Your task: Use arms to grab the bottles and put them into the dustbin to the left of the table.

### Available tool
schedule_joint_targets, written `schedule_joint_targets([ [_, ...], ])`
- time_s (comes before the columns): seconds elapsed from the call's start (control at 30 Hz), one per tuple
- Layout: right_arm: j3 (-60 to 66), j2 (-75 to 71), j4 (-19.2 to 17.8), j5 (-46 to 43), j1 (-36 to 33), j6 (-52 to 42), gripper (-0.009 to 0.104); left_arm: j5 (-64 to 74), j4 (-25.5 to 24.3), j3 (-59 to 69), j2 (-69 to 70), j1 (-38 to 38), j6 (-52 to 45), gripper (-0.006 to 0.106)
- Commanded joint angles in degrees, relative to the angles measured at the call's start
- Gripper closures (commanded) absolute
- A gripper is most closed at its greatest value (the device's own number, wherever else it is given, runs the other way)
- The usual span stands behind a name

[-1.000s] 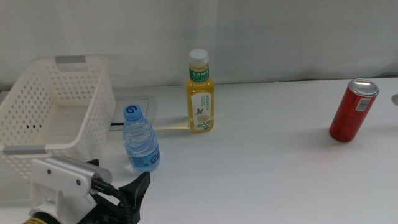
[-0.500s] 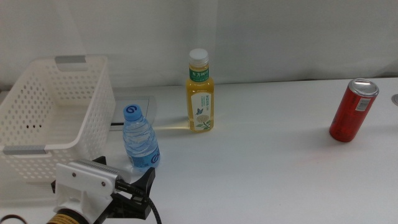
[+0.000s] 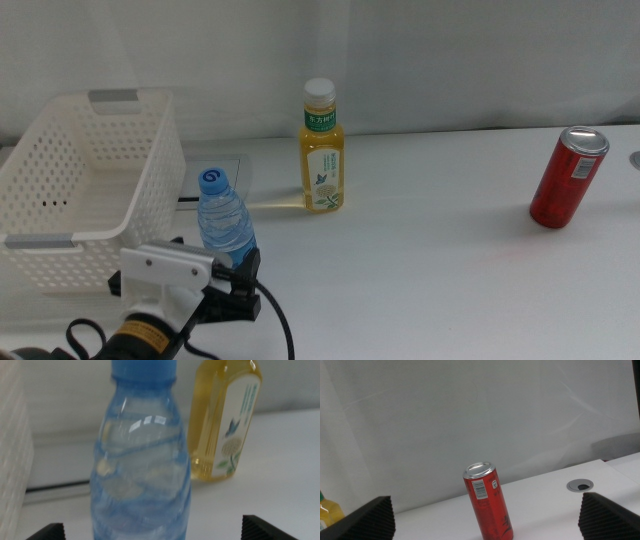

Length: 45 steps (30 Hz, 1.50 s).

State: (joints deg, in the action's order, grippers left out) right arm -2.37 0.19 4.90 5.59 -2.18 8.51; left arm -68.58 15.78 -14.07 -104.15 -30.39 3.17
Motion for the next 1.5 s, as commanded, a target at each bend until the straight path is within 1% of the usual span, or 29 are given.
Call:
schedule_joint_targets([
  [0.0,0.4,-1.8,-0.1,-0.6,0.4,-0.3,-0.008,-2.6,0.1,-2.1,-0.2,-0.4,0.7,0.009],
  [0.17,0.4,-1.8,-0.1,-0.7,0.4,-0.3,-0.008,3.8,0.7,-6.9,-0.2,-0.4,-2.2,0.009],
  [0.23,0.4,-1.8,-0.1,-0.8,0.4,-0.3,-0.008,6.1,2.6,-8.4,-0.5,-0.4,-3.2,0.009],
  [0.4,0.4,-1.8,-0.1,-0.8,0.4,-0.3,-0.008,8.2,9.6,-11.6,-3.2,-0.3,-4.3,0.009],
  [0.63,0.4,-1.8,-0.1,-0.9,0.4,-0.3,-0.008,5.3,10.2,-13.5,-7.1,-0.3,-3.5,0.009],
  [0.87,0.4,-1.8,-0.1,-1.2,0.4,-0.3,-0.008,5.8,14.7,-13.6,-7.1,-0.3,-1.2,0.009],
  [1.03,0.4,-1.8,-0.1,-1.2,0.4,-0.3,-0.008,7.5,14.7,-14.5,-7.1,-0.3,-1.1,0.009],
  [1.1,0.4,-1.8,-0.1,-1.2,0.4,-0.3,-0.008,8.4,14.7,-14.9,-7.1,-0.3,-1.2,0.012],
  [1.17,0.4,-1.8,-0.1,-1.2,0.4,-0.3,-0.008,9.2,14.7,-15.2,-7.1,-0.3,-1.3,0.02],
  [1.2,0.4,-1.8,-0.1,-1.2,0.4,-0.3,-0.008,9.2,14.7,-15.2,-7.1,-0.3,-1.2,0.037],
  [1.27,0.4,-1.8,-0.1,-1.2,0.4,-0.3,-0.008,9.2,14.7,-15.2,-7.1,-0.3,-1.2,0.06],
  [1.33,0.4,-1.8,-0.1,-1.2,0.4,-0.3,-0.008,9.2,14.7,-15.2,-7.1,-0.3,-1.2,0.092],
  [1.37,0.4,-1.8,-0.1,-1.2,0.4,-0.3,-0.008,9.2,14.7,-15.2,-7.0,-0.3,-1.3,0.103],
  [1.4,0.4,-1.8,-0.1,-1.2,0.4,-0.3,-0.008,9.2,13.1,-15.2,-5.0,-0.3,-1.8,0.103],
  [1.47,0.4,-1.8,-0.1,-1.2,0.4,-0.3,-0.008,9.2,12.5,-15.4,-2.8,-0.3,-3.2,0.103],
])
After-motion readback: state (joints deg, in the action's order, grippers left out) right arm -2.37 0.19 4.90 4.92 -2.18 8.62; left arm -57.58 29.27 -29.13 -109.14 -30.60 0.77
